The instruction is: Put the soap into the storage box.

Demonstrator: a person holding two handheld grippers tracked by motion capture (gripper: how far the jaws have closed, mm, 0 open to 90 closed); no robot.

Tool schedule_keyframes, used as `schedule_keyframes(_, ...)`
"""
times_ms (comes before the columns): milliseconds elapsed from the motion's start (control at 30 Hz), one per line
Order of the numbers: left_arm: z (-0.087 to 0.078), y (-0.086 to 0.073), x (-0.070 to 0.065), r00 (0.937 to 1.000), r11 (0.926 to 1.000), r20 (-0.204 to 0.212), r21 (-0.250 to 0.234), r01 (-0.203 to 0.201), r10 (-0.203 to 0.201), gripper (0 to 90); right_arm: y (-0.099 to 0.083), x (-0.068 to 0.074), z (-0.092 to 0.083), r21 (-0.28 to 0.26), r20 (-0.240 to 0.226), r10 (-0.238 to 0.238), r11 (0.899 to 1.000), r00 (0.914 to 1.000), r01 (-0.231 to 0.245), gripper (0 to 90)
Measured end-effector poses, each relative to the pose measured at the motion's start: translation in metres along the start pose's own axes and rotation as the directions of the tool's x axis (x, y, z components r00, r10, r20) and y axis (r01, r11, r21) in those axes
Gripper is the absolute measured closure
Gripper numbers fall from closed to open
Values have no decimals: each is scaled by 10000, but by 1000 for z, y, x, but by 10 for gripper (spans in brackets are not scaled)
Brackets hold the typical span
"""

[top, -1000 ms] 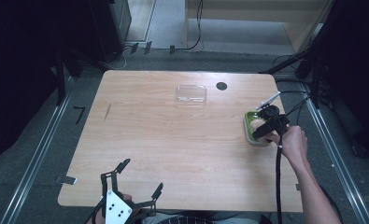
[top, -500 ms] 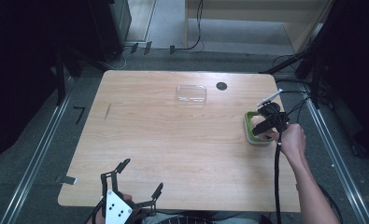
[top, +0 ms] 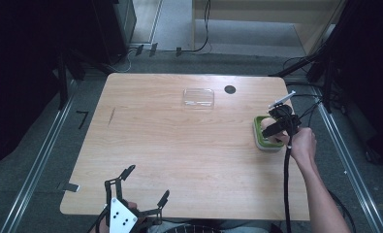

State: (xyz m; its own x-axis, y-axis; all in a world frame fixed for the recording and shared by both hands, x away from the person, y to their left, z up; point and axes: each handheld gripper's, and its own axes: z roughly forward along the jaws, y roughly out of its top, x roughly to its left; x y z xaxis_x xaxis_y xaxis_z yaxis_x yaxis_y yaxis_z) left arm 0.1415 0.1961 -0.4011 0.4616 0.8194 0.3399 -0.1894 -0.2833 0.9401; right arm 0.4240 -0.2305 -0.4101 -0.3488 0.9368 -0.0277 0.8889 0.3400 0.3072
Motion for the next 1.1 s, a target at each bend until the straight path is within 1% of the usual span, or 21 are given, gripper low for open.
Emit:
schedule_keyframes(267, 0, 0, 0, 10000, 10000, -10, 12, 3, -3, 0, 3, -3, 7, -174, -132, 371, 9992, 9992, -373, 334)
schedule_keyframes(333, 0, 0, 0, 10000, 10000, -4, 16, -6, 6, 0, 4, -3, 9, -214, -81, 474, 9986, 9988, -476, 334)
schedule_keyframes(367, 0, 0, 0, 10000, 10000, -1, 20, -5, 5, 0, 5, -3, 9, -206, -92, 610, 9979, 9981, -612, 334)
schedule_keyframes(433, 0, 0, 0, 10000, 10000, -2, 12, -2, 2, 0, 6, -4, 11, -332, -72, 680, 9971, 9977, -682, 334)
schedule_keyframes(567, 0, 0, 0, 10000, 10000, -2, 11, -1, 1, 0, 7, -6, 13, -498, -186, 1057, 9931, 9942, -1065, 334)
schedule_keyframes(633, 0, 0, 0, 10000, 10000, -3, 8, 3, -3, 0, 8, -6, 14, -545, -154, 1110, 9922, 9937, -1117, 334)
schedule_keyframes(733, 0, 0, 0, 10000, 10000, -6, 10, 5, -5, 0, 8, -8, 16, -686, -294, 1355, 9882, 9903, -1372, 334)
schedule_keyframes(800, 0, 0, 0, 10000, 10000, -4, 17, -1, 1, 0, 8, -9, 18, -790, -315, 1436, 9862, 9891, -1456, 334)
schedule_keyframes(933, 0, 0, 0, 10000, 10000, -6, 10, 7, -7, 0, 9, -10, 23, -779, -419, 1658, 9826, 9853, -1687, 334)
schedule_keyframes(1100, 0, 0, 0, 10000, 10000, -6, 11, 7, -7, 0, 9, -11, 28, -769, -517, 1809, 9798, 9821, -1845, 334)
